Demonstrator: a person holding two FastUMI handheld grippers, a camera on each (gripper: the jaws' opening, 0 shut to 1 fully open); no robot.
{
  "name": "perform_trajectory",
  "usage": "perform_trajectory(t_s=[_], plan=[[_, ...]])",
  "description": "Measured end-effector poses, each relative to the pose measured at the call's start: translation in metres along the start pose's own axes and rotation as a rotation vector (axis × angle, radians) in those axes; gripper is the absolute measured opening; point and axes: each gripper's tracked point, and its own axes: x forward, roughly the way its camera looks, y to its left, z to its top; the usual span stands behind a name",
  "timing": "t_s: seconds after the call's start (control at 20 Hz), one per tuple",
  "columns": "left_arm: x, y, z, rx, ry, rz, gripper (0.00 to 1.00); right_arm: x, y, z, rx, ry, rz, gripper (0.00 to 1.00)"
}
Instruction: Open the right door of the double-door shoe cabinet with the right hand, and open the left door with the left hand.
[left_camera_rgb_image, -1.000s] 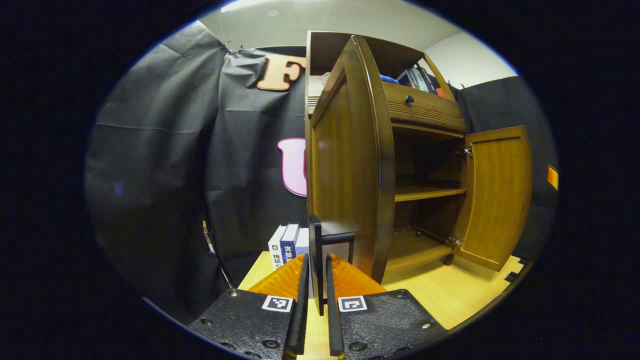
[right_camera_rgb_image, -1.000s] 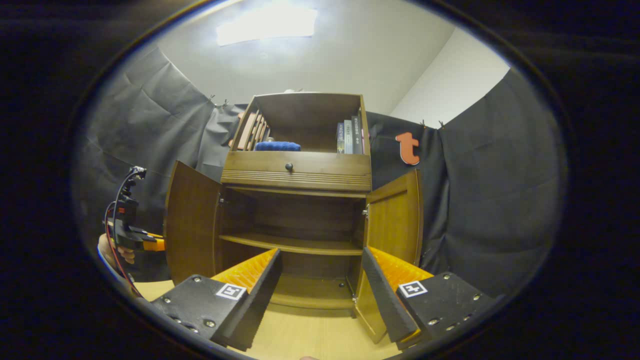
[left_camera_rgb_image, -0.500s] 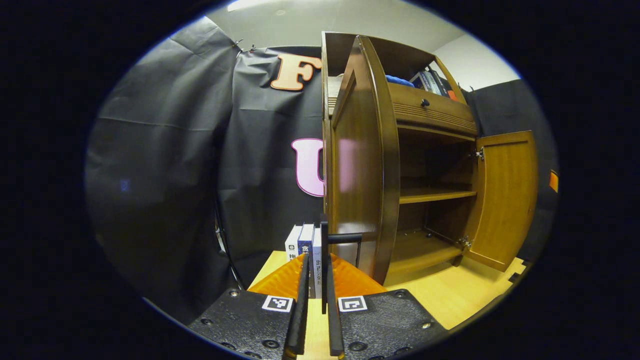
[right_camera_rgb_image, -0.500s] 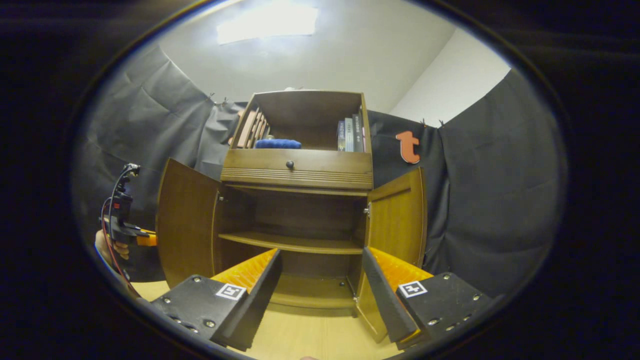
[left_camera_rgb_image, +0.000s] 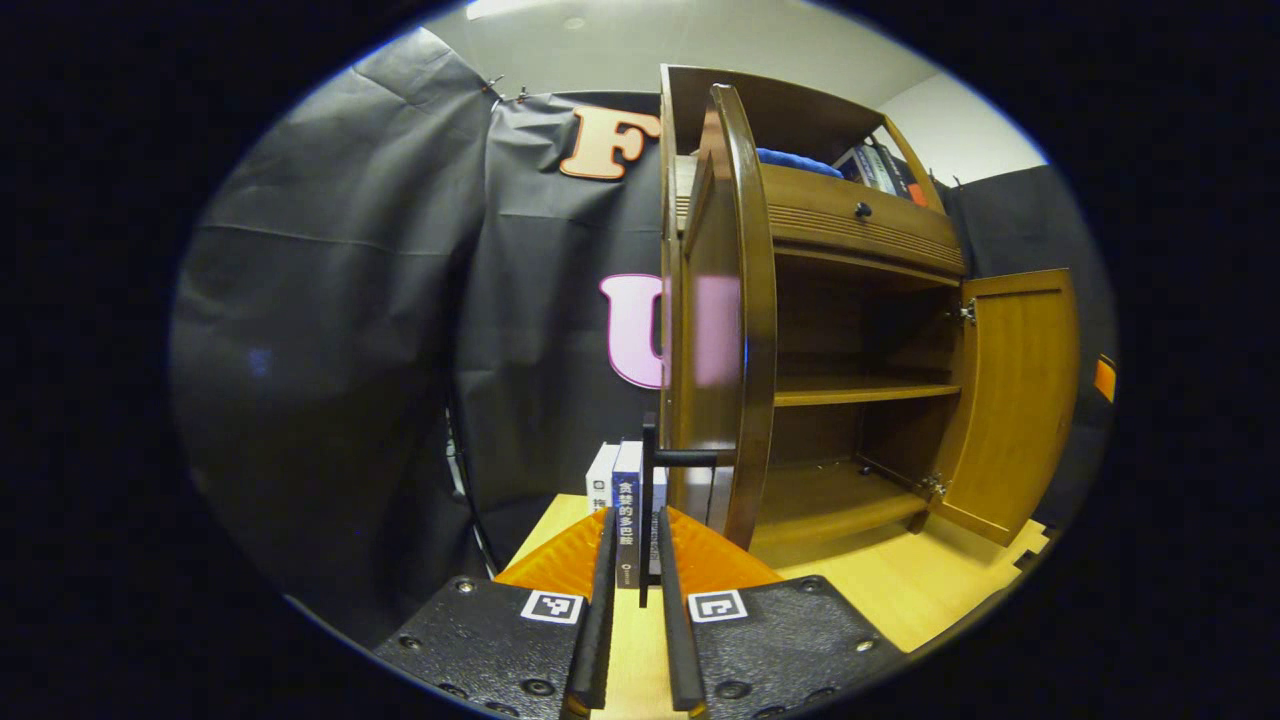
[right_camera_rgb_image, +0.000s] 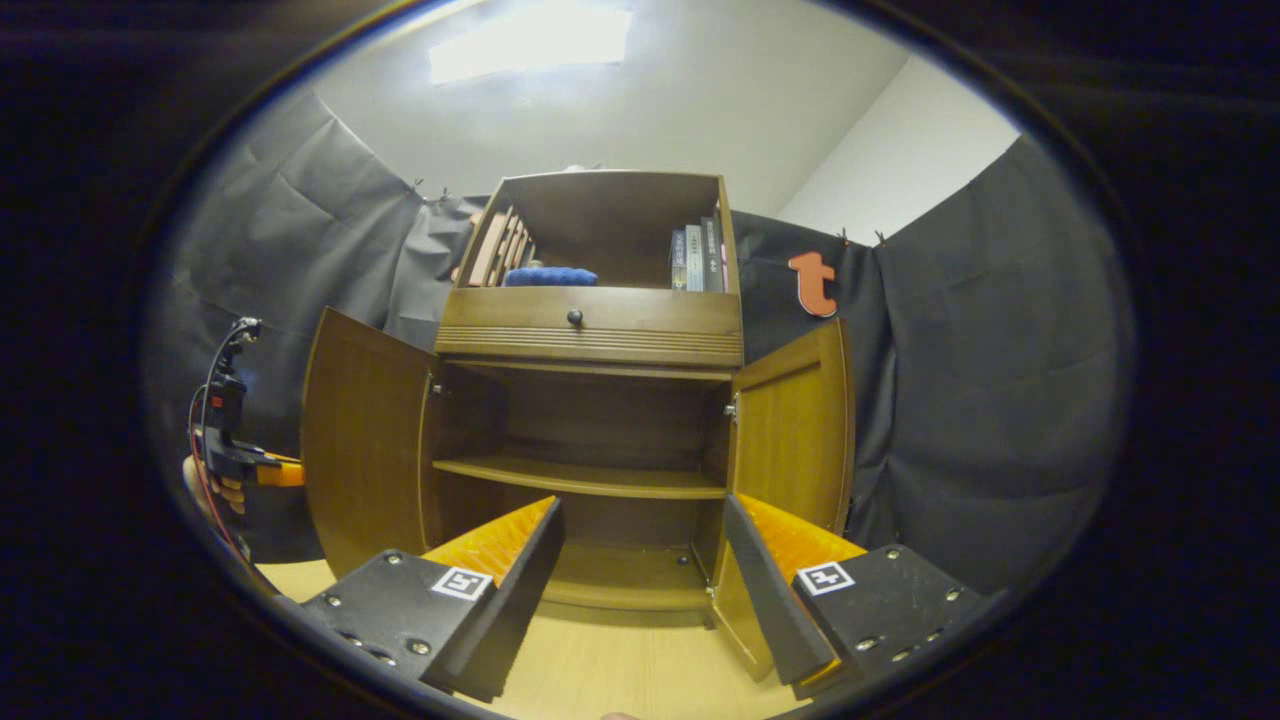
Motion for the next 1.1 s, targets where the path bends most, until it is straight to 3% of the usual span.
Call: perform_trajectory(t_s=[0.1,0.15,0.25,0.35,0.45,0.5,0.75,0.9,1.1], plan=[[-0.009,0.004,-0.002,-0.014,-0.003,0.022,0.40,-0.002,-0.002,0.000,0.004,-0.006,-0.003,0.98],[-0.015,0.004,-0.001,-0.018,0.000,0.022,0.54,-0.003,-0.004,0.000,0.006,-0.008,-0.004,0.95],[-0.026,0.003,0.001,-0.036,-0.005,0.024,0.64,-0.005,-0.011,0.000,0.014,-0.009,-0.016,0.95],[-0.031,-0.003,0.008,-0.045,-0.029,0.018,0.64,-0.008,-0.016,0.000,0.025,-0.010,-0.022,0.92],[-0.040,-0.020,0.005,-0.040,-0.019,-0.023,0.83,-0.012,-0.022,0.001,0.039,-0.012,-0.026,0.92],[-0.048,-0.028,0.001,-0.028,-0.007,-0.033,0.87,-0.014,-0.024,0.002,0.046,-0.015,-0.027,0.95],[-0.069,-0.054,0.025,0.023,-0.071,0.003,0.94,-0.023,-0.039,0.007,0.051,-0.029,-0.035,0.92],[-0.077,-0.081,0.045,0.010,-0.131,-0.011,0.94,-0.027,-0.047,0.008,0.059,-0.032,-0.038,0.98],[-0.067,-0.121,0.058,-0.033,-0.166,-0.032,0.94,-0.026,-0.059,0.007,0.050,-0.037,-0.053,0.95]])
